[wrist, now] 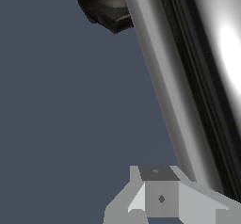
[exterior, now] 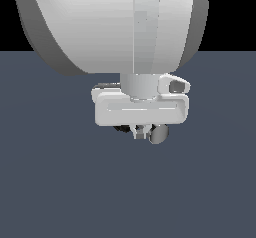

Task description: Turn on the faucet by rotating a designated handle.

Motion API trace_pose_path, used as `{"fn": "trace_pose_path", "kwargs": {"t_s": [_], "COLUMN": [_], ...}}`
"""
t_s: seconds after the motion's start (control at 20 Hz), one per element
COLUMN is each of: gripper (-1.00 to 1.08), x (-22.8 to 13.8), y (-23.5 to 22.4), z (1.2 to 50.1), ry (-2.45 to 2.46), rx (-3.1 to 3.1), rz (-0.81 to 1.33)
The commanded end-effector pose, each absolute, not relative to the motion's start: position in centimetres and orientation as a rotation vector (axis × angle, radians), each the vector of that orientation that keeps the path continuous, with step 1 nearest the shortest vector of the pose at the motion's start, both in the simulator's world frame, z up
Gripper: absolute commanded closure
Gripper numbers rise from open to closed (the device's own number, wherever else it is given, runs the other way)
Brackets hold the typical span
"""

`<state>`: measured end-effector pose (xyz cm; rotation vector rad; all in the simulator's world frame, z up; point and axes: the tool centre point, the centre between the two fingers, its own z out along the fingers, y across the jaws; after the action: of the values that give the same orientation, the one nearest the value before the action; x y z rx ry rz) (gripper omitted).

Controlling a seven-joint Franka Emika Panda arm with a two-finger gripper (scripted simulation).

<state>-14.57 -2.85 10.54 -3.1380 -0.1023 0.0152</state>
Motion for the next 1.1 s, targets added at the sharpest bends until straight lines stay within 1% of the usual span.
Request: {"fn": "trace_pose_path", "kwargs": {"t_s": [0.0,0.6,0.65,0.7,1.05], "gripper": [1.08,1.08,1.08,1.08,1.08], "x": [-13.6,-12.8,-12.8,-12.6,-10.6], "y": [-4.6,-10.3,-10.3,-8.7,-10.5], "z": [10.4,10.4,10.4,10.6,10.5], "ry": [-0.091,-0.09,-0.09,-0.13,-0.124], "rx": [-3.14,-3.14,-3.14,-3.138,-3.138], "rz": [0.0,0.0,0.0,-0.006,-0.005]}}
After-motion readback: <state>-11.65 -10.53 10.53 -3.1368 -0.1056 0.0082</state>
